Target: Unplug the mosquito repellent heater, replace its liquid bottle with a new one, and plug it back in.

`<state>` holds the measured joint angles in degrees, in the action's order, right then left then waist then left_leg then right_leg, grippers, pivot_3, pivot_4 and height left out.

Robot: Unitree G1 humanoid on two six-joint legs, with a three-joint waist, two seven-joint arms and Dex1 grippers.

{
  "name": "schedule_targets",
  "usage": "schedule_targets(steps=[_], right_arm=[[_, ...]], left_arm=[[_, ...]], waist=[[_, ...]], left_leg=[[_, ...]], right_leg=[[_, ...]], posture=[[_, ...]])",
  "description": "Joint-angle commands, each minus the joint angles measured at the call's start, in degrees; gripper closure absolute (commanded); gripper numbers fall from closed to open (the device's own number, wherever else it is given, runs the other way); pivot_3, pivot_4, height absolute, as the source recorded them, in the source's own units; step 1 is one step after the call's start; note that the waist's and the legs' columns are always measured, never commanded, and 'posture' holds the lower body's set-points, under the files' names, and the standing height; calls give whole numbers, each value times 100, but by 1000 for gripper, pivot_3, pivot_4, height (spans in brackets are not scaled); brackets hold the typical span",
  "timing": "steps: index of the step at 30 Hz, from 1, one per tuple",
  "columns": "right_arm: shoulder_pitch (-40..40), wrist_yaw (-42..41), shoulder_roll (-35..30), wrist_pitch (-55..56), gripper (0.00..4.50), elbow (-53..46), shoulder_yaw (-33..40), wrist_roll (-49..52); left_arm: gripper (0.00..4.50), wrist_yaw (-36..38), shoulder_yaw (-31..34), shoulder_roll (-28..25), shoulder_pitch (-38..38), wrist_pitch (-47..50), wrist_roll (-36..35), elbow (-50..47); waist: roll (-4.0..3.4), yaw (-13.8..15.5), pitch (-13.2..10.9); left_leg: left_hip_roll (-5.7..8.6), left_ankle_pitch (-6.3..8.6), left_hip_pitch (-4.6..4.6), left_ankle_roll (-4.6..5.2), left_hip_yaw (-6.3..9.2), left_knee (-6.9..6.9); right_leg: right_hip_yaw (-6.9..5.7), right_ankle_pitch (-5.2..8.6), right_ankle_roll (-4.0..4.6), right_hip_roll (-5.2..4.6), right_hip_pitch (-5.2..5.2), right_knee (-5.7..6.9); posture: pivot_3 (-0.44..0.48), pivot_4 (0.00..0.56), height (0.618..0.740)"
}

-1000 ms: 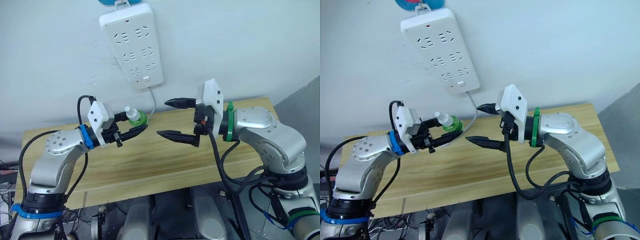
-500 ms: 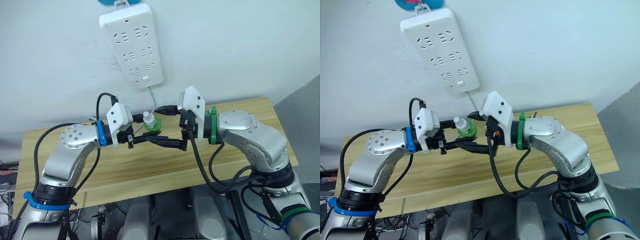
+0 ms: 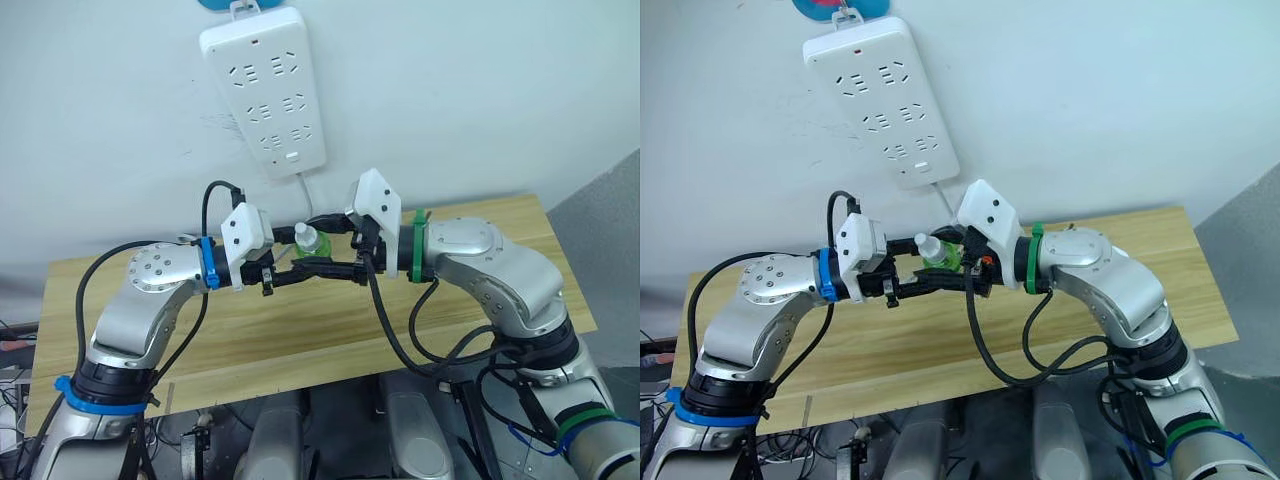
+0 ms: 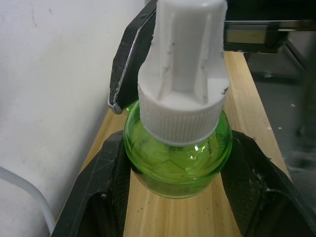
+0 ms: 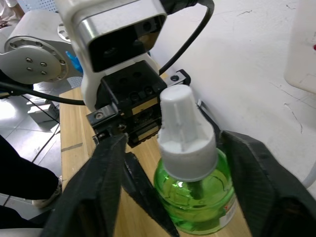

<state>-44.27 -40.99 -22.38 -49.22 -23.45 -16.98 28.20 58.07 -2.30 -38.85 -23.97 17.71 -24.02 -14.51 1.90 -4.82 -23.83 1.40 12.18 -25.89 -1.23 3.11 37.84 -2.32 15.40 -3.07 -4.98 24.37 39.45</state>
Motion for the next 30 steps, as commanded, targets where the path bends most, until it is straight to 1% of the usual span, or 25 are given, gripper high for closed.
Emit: schedule_targets(steps=[1,4,7,11,12,16,22,30], right_arm=[[-85,-58,76,98,1224,-123,-32,6],[-80,-72,83,99,1224,-119,-36,-10],[-71,-76,89,105,1848,-126,-35,-30],[-76,-115,91,154,3151,-114,-45,-66],[-75,-125,92,167,3340,-113,-48,-69],[-70,-232,96,249,3340,-125,-50,-47],[-56,-662,23,569,3340,-152,-118,24],[-55,-1526,-73,1249,3340,25,-275,4]], left_arm=[[2276,1,100,-35,-52,24,-108,-365],[2276,-11,129,-28,-88,83,-135,-385],[2276,-7,139,-34,-98,105,-146,-404],[2276,-14,148,-28,-126,149,-162,-431],[2276,-16,152,-26,-125,154,-167,-440],[2276,9,202,-21,-129,201,-251,-475],[2276,268,299,-68,-165,197,-493,-371],[2276,870,337,-263,-257,515,-1025,-357]], waist=[[0,0,0],[0,2,0],[0,2,0],[0,1,0],[0,1,0],[0,3,0],[0,4,0],[0,6,0]], left_leg=[[0,0,0,0,0,0],[0,0,0,0,0,1],[0,0,0,0,0,1],[0,0,0,0,0,2],[1,0,0,0,0,2],[2,0,0,-1,0,3],[2,-1,0,-1,0,3],[2,0,0,-1,0,4]], right_leg=[[0,0,0,0,0,1],[0,0,0,0,0,1],[0,0,0,0,0,2],[0,0,0,0,1,4],[0,0,0,0,1,5],[0,0,0,0,0,6],[0,0,0,0,1,6],[0,0,0,0,0,7]], posture=[[-141,370,734],[-140,369,734],[-140,368,734],[-140,365,734],[-140,365,734],[-140,364,734],[-136,365,734],[-128,372,734]])
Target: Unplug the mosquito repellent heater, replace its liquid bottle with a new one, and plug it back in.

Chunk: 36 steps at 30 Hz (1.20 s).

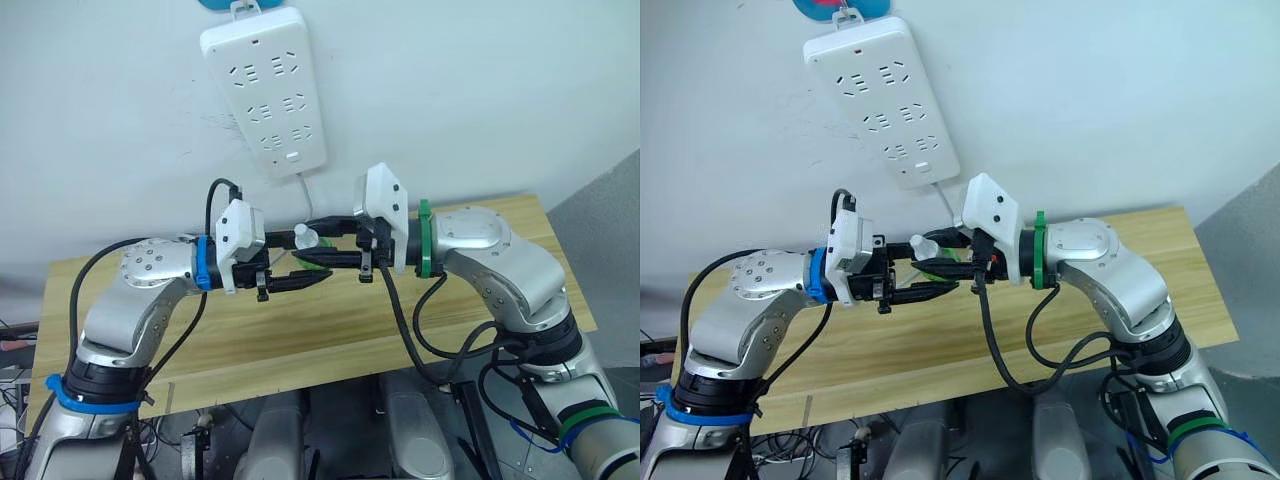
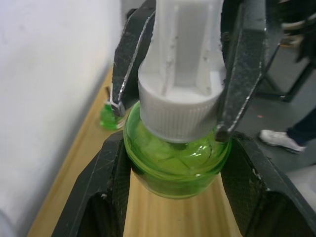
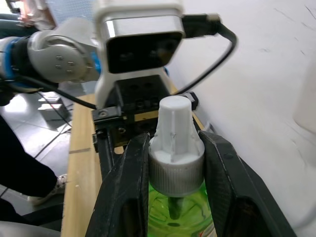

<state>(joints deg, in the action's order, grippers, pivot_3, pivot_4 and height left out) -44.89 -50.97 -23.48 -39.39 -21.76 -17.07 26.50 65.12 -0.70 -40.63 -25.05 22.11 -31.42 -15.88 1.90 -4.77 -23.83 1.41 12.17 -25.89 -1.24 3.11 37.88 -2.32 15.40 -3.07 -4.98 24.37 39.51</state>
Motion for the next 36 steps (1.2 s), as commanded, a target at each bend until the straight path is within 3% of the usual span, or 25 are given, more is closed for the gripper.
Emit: schedule_targets(steps=[1,16,28,35,36], right_arm=[[-4,-626,31,328,3340,-104,-286,169],[-158,-1889,-111,1035,3340,377,-389,131],[-253,-2021,-85,1143,3340,511,-369,102],[-338,-1413,95,1011,1033,527,-35,67],[-344,-1331,82,925,1033,478,30,96]], left_arm=[[2276,230,166,-111,-178,110,-323,-216],[2276,1076,267,-433,-502,192,-447,-34],[2276,1135,251,-408,-554,-5,-257,34],[2276,965,408,-414,-453,-319,-98,140],[2276,935,439,-430,-402,-349,-86,128]], waist=[[0,1,0],[0,11,0],[0,17,0],[0,13,0],[0,16,0]], left_leg=[[0,0,0,0,0,0],[0,-1,0,-1,1,2],[0,-1,0,-2,3,3],[0,-1,0,-2,2,4],[0,-1,0,-2,4,4]], right_leg=[[0,0,0,0,0,0],[-1,0,0,1,0,2],[-2,0,0,0,0,3],[-2,0,0,0,1,5],[-3,0,0,0,1,6]], posture=[[-126,372,734],[-100,371,734],[-100,370,734],[-103,367,734],[-105,366,734]])
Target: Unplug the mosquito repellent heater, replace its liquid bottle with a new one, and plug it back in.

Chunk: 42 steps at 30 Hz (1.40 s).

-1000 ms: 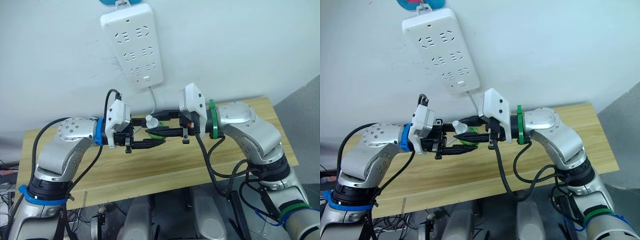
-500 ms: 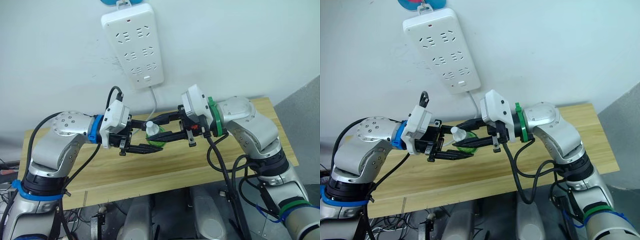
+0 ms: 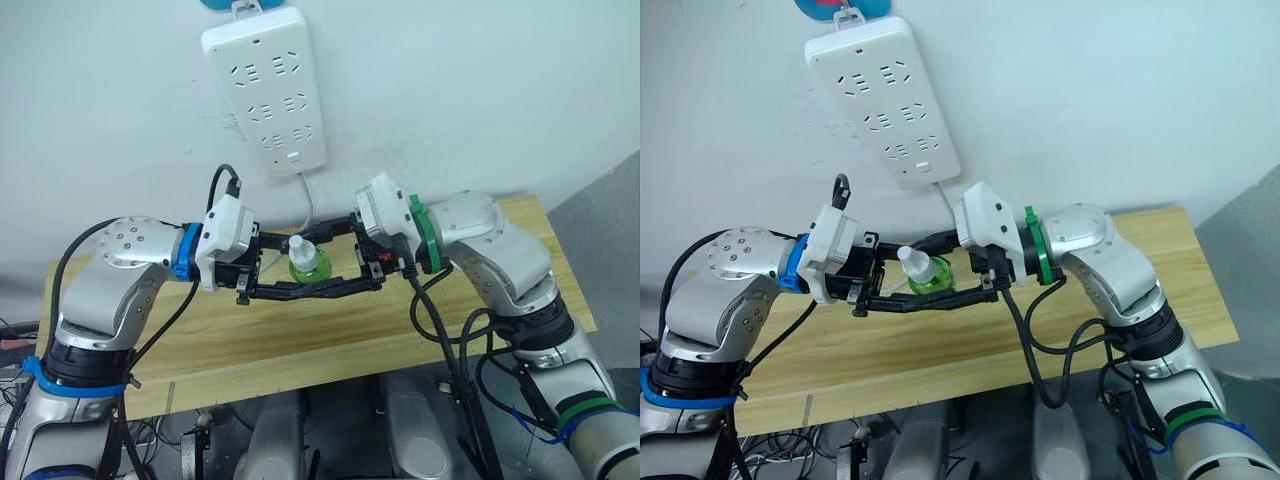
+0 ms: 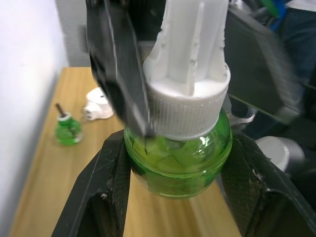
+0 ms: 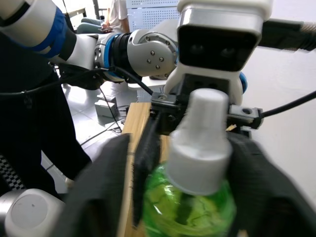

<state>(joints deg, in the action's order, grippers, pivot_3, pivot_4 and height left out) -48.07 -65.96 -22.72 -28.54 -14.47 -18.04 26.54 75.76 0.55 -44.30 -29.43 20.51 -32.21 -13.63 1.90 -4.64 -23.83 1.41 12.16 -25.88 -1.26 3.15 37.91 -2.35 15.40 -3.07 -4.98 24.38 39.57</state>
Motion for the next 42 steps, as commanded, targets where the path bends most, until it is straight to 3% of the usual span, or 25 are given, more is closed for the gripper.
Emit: schedule_targets(steps=[1,10,24,42], right_arm=[[-25,264,0,-233,1033,-305,195,118],[8,1319,-68,-1131,1033,-860,469,90],[-53,2616,369,-1952,1033,-1388,164,-71],[-88,2956,622,-1541,1033,-876,-162,-717]], left_arm=[[2276,-159,342,-78,86,-221,13,-110],[2276,-809,457,26,431,-605,422,-181],[2276,-1608,287,386,597,-628,645,-365],[2276,-1712,373,303,726,-365,408,-644]], waist=[[0,2,0],[0,2,0],[0,-8,0],[0,-7,0]], left_leg=[[0,0,0,0,0,0],[1,0,0,0,0,0],[1,0,0,0,-2,0],[1,0,0,0,-2,1]], right_leg=[[0,0,0,0,0,0],[2,0,0,-3,0,0],[3,0,0,-3,1,3],[3,0,0,-1,3,7]], posture=[[-106,366,734],[-121,364,734],[-140,360,734],[-124,353,734]])
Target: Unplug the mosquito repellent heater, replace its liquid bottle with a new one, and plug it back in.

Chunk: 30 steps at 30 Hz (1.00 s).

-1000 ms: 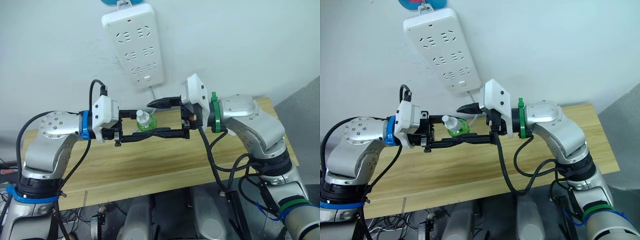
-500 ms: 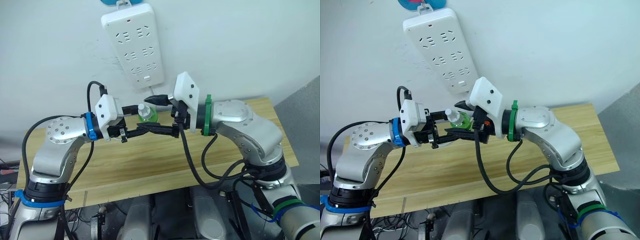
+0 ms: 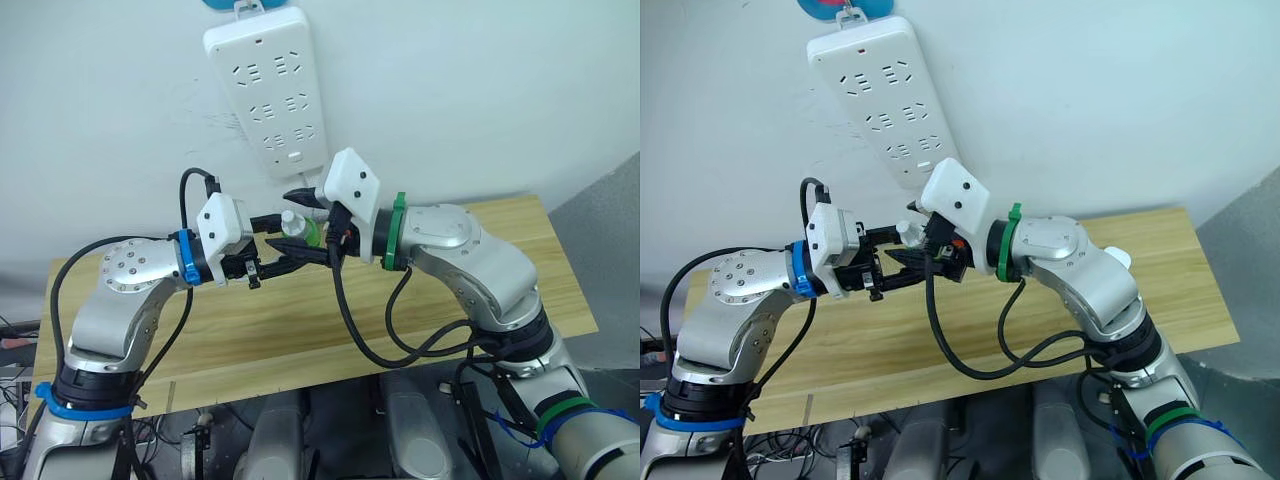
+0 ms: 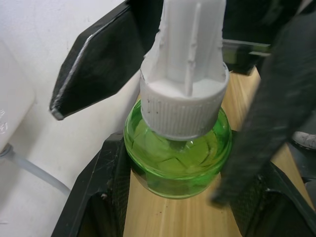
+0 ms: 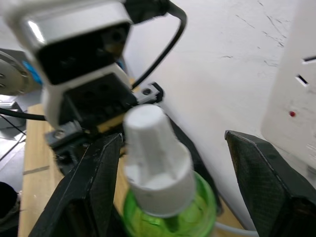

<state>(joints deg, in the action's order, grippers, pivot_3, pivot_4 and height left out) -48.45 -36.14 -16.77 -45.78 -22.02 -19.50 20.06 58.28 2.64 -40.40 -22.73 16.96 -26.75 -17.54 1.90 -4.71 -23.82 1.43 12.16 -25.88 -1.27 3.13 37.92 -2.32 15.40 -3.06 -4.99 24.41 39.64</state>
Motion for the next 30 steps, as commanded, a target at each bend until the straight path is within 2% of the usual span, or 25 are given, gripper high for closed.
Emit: schedule_targets(steps=[1,24,30], right_arm=[[-49,-33,25,201,1033,-104,-10,-90],[-3,-161,-245,349,1033,-16,195,-171],[53,-265,-160,-43,1033,-401,183,208]], left_arm=[[2276,41,174,-101,61,0,-150,-257],[2276,120,278,-240,113,92,-340,-257],[2276,72,239,-218,50,105,-311,-222]], waist=[[0,1,0],[0,-3,0],[0,-3,0]], left_leg=[[0,0,0,0,0,0],[0,0,0,0,-1,1],[0,0,0,-1,0,1]], right_leg=[[0,0,0,0,0,0],[0,0,0,0,0,2],[0,0,0,0,0,4]], posture=[[-124,353,734],[-142,342,734],[-142,342,734]])
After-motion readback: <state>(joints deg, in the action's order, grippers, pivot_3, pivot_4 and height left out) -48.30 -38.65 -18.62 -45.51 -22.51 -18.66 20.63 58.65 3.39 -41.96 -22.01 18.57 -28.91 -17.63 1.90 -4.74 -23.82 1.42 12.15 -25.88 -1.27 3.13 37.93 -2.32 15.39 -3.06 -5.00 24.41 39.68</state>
